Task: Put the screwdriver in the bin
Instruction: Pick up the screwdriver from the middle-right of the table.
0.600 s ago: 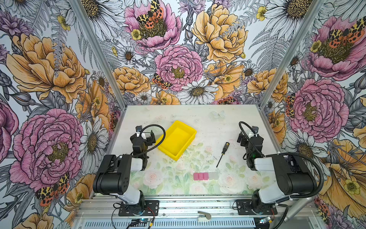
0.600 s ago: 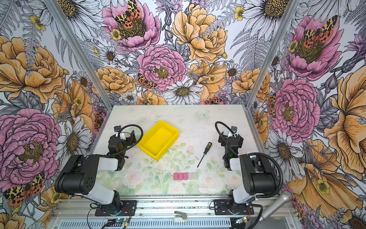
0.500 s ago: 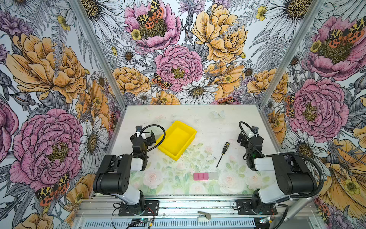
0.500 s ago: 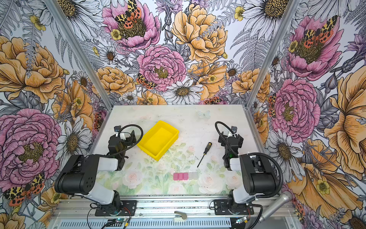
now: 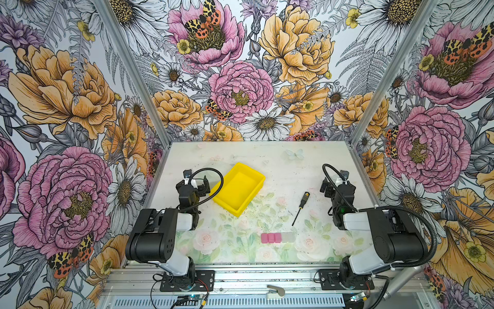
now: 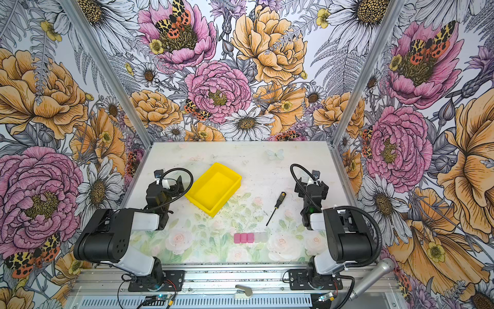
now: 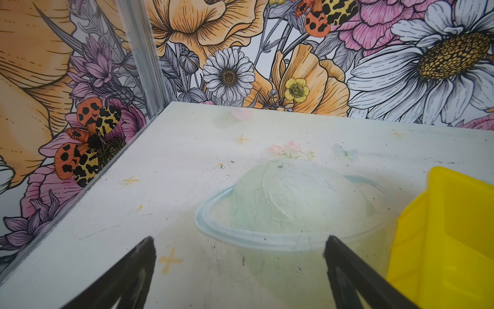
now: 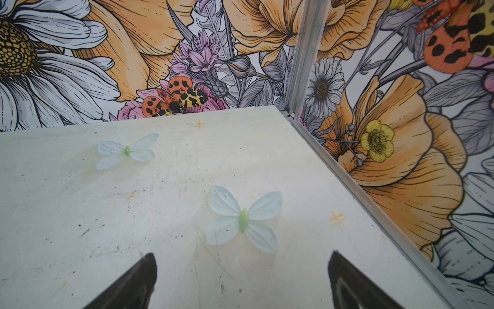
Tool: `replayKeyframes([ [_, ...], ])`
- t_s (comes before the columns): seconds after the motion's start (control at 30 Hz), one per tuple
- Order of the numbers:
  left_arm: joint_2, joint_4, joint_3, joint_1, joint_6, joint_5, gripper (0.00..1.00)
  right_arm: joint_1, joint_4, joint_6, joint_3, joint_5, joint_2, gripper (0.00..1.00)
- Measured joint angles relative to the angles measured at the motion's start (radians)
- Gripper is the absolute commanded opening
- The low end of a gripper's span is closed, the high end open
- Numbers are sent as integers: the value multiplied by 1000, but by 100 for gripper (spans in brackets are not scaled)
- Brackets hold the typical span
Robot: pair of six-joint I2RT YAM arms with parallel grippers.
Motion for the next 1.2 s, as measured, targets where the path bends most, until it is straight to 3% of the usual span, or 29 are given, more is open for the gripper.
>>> replayKeyframes([
  [0.37,-10,-18,0,6,-1,5,99,2,-4,0,0,9,-3,99],
  [0.63,-236,-251,48,75,-49,50,99,34,-191,-6,24,80,-210,99],
  [0.87,-370,-432,98,76,-88,98,99,55,-507,105,126,153,-407,100],
  [1.2,-385,-691,262,-13,-108,116,99,133,-1057,345,411,160,-421,100],
])
